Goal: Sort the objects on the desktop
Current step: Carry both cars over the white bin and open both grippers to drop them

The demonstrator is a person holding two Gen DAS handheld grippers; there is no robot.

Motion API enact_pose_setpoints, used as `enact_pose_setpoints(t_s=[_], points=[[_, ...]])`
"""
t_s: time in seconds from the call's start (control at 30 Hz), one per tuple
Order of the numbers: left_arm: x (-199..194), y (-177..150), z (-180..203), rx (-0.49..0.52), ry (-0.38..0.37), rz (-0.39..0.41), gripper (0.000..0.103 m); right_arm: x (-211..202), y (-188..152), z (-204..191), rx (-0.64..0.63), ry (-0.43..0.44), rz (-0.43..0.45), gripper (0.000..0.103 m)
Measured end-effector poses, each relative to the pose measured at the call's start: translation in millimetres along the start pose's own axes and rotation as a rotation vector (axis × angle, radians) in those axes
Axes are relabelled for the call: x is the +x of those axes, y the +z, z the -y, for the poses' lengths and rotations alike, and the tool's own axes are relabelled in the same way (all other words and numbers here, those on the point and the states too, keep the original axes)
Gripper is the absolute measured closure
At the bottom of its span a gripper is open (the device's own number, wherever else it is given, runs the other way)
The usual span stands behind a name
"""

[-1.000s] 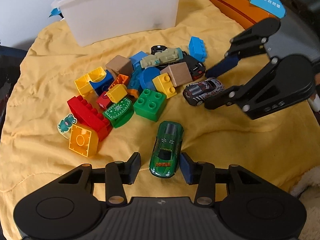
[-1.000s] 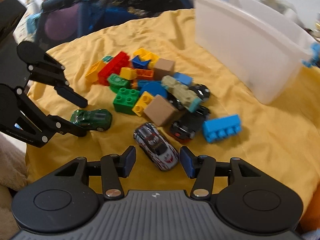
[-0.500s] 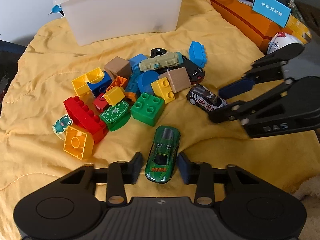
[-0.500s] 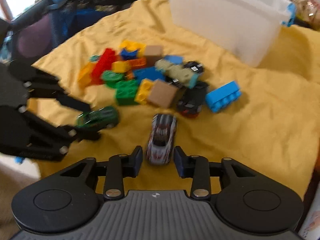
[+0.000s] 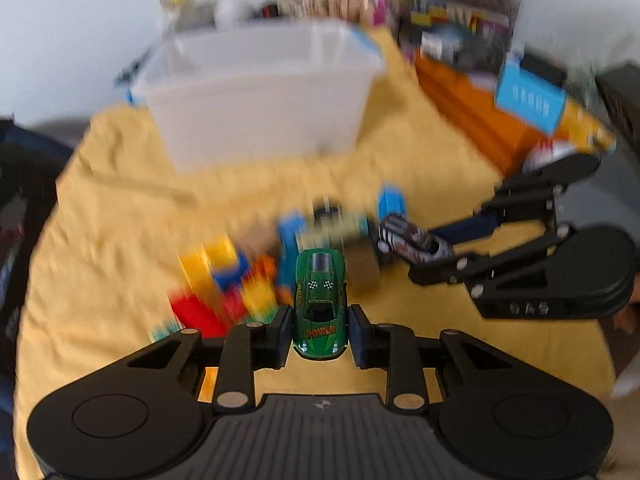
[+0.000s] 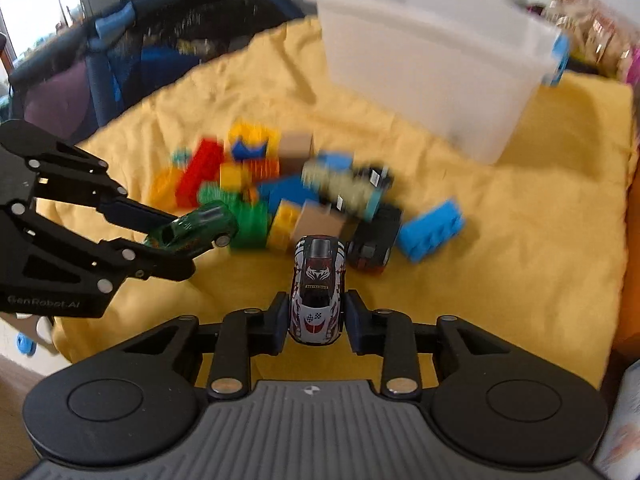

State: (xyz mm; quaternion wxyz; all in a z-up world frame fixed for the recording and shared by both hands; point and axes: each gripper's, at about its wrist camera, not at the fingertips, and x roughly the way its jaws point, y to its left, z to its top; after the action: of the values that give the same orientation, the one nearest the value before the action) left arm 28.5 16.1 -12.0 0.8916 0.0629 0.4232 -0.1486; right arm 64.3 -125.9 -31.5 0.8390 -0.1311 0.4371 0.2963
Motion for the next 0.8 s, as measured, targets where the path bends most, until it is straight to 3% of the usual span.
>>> enact_pose_setpoints(t_s=[0.23,0.43,0.63,0.7,0.8], points=[[-14.9,81.0,-22.3,0.035,0.034,0.164,0.071,-33.5,51.5,19.8,0.031,-0.066,0.154,0.070],[11.9,157.8,-43.0,0.081,0.099,0.256,0.070,-43.7,110.3,49.0,0.066,-0.172,0.296,0.070],[63.2,197.1,-68.7,0.069,0.155,0.245,0.070,-17.8,156.1,84.5,0.141,-0.250,0.330,0.070],[78.0,198.4,-74.0,0.064,0.182,0.215,0.069,-2.4,166.1,95.1,0.173,-0.266,0.309,0.070],[89.4,188.2,-74.4,0.090,0.227,0.182,0.060,14.7,171.9,100.4,0.208,-0.300,0.291,0.066]])
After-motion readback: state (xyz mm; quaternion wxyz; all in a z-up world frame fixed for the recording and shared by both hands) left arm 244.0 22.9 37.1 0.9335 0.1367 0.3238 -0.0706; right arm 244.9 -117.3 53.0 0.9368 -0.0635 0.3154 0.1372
